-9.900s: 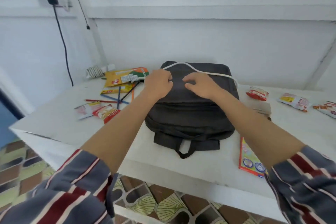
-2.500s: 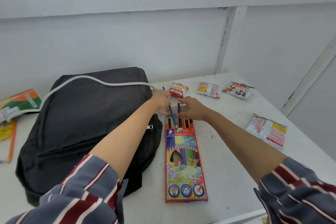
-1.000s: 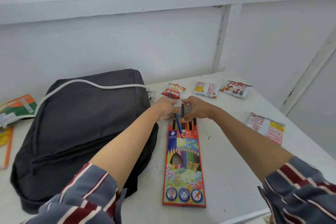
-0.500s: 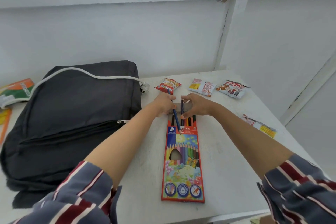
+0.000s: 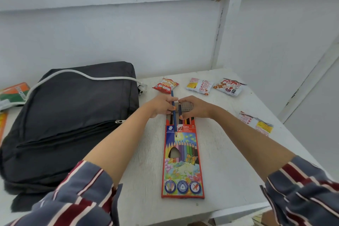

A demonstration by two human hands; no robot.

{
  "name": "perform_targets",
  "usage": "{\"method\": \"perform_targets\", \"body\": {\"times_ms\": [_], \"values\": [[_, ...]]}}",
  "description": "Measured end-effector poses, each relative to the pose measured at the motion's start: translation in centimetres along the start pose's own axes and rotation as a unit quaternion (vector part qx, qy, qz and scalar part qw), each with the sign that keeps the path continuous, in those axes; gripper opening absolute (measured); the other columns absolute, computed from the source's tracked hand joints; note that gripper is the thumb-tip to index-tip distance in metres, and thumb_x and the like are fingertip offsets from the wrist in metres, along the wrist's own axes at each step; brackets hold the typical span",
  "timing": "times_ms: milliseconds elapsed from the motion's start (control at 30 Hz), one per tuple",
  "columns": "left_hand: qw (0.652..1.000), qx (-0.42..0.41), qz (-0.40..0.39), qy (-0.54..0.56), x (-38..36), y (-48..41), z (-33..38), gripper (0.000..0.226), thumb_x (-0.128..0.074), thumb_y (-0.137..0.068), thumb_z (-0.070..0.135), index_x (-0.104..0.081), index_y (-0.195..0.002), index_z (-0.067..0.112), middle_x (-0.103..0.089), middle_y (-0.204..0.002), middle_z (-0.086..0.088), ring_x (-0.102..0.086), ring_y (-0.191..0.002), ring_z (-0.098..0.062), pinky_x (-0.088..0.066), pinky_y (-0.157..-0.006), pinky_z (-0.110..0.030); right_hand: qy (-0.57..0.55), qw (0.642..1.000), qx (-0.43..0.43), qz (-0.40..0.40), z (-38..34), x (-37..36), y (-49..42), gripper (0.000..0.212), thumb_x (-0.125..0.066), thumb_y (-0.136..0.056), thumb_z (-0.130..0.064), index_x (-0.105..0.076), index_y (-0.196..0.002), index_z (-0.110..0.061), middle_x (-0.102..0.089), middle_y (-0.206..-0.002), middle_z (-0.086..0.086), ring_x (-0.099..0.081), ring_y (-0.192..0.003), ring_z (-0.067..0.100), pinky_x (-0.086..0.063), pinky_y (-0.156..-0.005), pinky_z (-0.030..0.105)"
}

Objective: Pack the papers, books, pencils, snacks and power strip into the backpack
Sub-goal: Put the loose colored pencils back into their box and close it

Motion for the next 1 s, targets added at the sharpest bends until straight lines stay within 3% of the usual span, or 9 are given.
{"method": "perform_targets", "body": {"times_ms": [100,367,567,633,733,800,900,1000], "values": [[1.0,-0.001,-0.006,0.009,-0.1,0.0,0.0,0.051,-0.051,-0.091,-0.005,-0.042,-0.139,0.01,-0.053,-0.13,-0.012,-0.052,-0.106,-0.016,-0.045,-0.09,-0.023,0.034,0.999,0.003,-0.009,0.1,-0.3,0.1,0.069,-0.071,-0.081,-0.032,-0.038,-0.14,-0.023,-0.028,-0.149,0.005,-0.027,-0.136,0.022,-0.029,-0.107,0.037],[1.0,-0.005,-0.016,0.023,-0.1,-0.2,-0.2,0.052,-0.053,-0.09,-0.004,-0.043,-0.139,0.011,-0.053,-0.126,-0.01,-0.052,-0.104,-0.015,-0.045,-0.089,-0.021,-0.001,1.0,0.025,0.002,-0.4,0.2,0.5,0.043,-0.063,-0.087,-0.024,-0.054,-0.129,-0.025,-0.035,-0.144,0.009,-0.032,-0.133,0.024,-0.027,-0.1,0.029],[0.999,0.001,-0.015,0.04,-0.1,-0.3,-0.2,0.05,-0.052,-0.09,-0.005,-0.044,-0.137,0.01,-0.053,-0.118,-0.008,-0.051,-0.102,-0.015,-0.045,-0.09,-0.022,-0.003,1.0,0.008,0.002,0.0,-0.1,0.3,0.023,-0.065,-0.085,-0.023,-0.069,-0.107,-0.016,-0.031,-0.147,0.005,-0.033,-0.131,0.022,-0.032,-0.097,0.031],[0.999,0.001,-0.014,0.047,0.0,-0.3,-0.2,0.051,-0.051,-0.09,-0.007,-0.044,-0.137,0.009,-0.052,-0.127,-0.011,-0.051,-0.103,-0.015,-0.045,-0.09,-0.022,-0.016,1.0,0.01,0.024,0.0,0.2,0.6,0.021,-0.067,-0.084,-0.022,-0.071,-0.103,-0.017,-0.032,-0.146,0.004,-0.032,-0.131,0.021,-0.031,-0.098,0.032],[0.995,0.003,-0.002,0.103,0.4,-0.4,-0.4,0.053,-0.051,-0.089,-0.01,-0.042,-0.138,0.006,-0.046,-0.138,-0.012,-0.053,-0.106,-0.018,-0.046,-0.092,-0.025,-0.019,0.989,0.067,0.127,-0.8,2.1,1.4,0.025,-0.072,-0.078,-0.013,-0.069,-0.102,-0.022,-0.038,-0.141,0.006,-0.03,-0.132,0.021,-0.025,-0.101,0.03],[0.985,0.009,0.01,0.173,0.9,-0.4,-0.4,0.053,-0.05,-0.089,-0.011,-0.04,-0.138,0.003,-0.046,-0.138,-0.014,-0.054,-0.107,-0.02,-0.046,-0.092,-0.026,0.001,0.976,0.119,0.18,-2.1,3.1,2.1,0.032,-0.073,-0.075,-0.008,-0.068,-0.102,-0.025,-0.045,-0.134,0.006,-0.034,-0.127,0.02,-0.024,-0.099,0.028],[0.967,0.007,0.02,0.254,1.7,-0.5,0.1,0.049,-0.049,-0.09,-0.01,-0.04,-0.137,-0.002,-0.051,-0.131,-0.017,-0.054,-0.107,-0.02,-0.046,-0.091,-0.025,-0.005,0.964,0.185,0.189,-4.4,3.5,2.8,0.04,-0.069,-0.071,0.004,-0.07,-0.105,-0.017,-0.058,-0.114,0.003,-0.051,-0.104,0.01,-0.035,-0.088,0.019],[0.947,0.007,0.021,0.319,2.1,-0.6,0.6,0.041,-0.048,-0.09,-0.01,-0.043,-0.131,-0.007,-0.059,-0.107,-0.015,-0.057,-0.103,-0.02,-0.045,-0.09,-0.023,-0.046,0.959,0.213,0.184,-5.9,3.5,2.9,0.036,-0.069,-0.075,0.007,-0.07,-0.107,-0.008,-0.062,-0.099,-0.001,-0.053,-0.081,-0.006,-0.04,-0.069,0.005]]}}
Point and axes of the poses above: each hand's wrist, its own y-axis away from the middle knuckle, its own x-axis out of the back of the hand, z = x × y, the point moved 9 cm from there along -y, towards the middle knuckle
